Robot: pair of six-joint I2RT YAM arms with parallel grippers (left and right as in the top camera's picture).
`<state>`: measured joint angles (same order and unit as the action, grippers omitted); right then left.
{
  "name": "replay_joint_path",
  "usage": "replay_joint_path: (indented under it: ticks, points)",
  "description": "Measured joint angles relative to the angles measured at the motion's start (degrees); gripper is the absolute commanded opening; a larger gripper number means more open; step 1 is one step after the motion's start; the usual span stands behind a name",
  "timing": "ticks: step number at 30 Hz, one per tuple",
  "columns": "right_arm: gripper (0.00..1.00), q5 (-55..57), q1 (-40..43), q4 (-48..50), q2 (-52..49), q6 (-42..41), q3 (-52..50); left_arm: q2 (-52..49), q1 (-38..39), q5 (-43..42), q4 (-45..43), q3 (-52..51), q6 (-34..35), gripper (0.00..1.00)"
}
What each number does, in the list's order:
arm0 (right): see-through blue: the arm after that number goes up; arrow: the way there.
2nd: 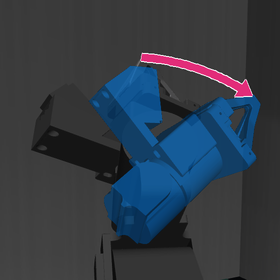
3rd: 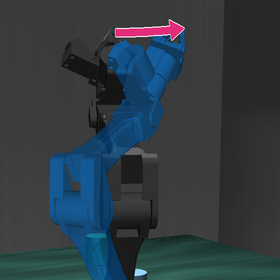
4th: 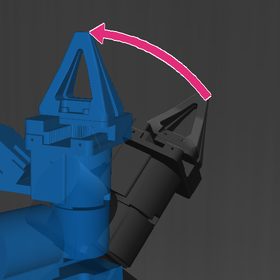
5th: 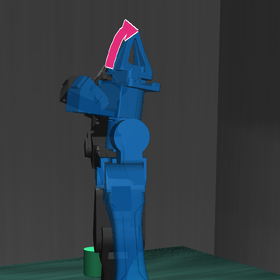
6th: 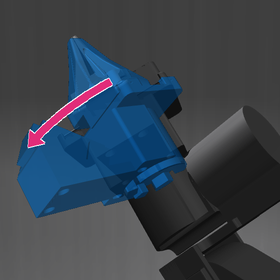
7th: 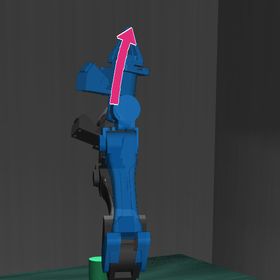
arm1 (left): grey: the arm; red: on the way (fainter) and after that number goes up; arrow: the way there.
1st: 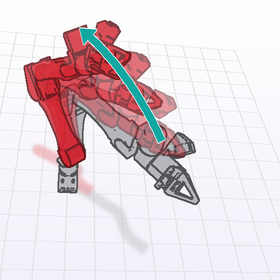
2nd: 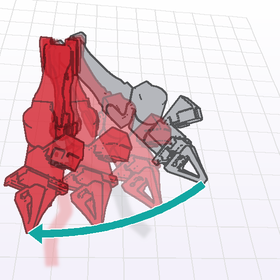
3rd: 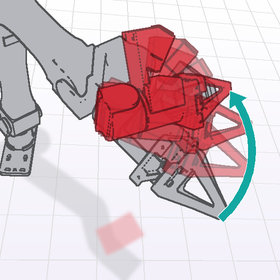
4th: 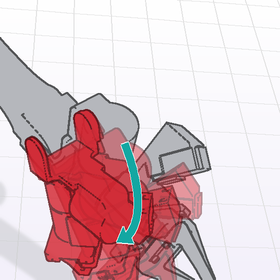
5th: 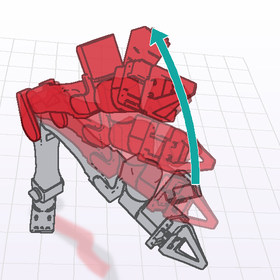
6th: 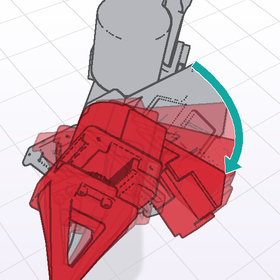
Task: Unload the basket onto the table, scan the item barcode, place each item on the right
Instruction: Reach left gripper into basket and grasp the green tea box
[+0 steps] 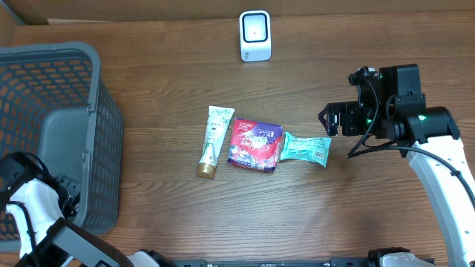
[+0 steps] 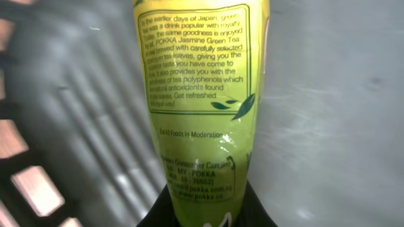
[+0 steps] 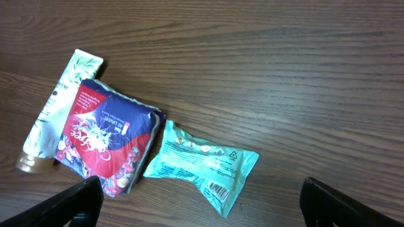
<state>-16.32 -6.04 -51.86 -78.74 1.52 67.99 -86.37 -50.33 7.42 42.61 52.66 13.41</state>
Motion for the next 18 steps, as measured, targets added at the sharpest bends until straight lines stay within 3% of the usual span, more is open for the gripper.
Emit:
replay_joint_path:
  ticks: [7, 13, 18]
  points:
    - [1.0, 0.02, 0.0, 0.0, 0.0, -0.02, 0.0, -0.81, 2.1, -8.61, 12.09, 11.82, 0.15, 0.07]
    - [1.0, 0.02, 0.0, 0.0, 0.0, 0.0, 0.0, -1.42, 6.75, -16.41, 22.38, 35.06, 0.07, 0.06]
    - [1.0, 0.0, 0.0, -0.02, 0.0, -0.02, 0.0, -1.4, 16.63, -18.64, 29.33, 53.05, -0.68, 0.06]
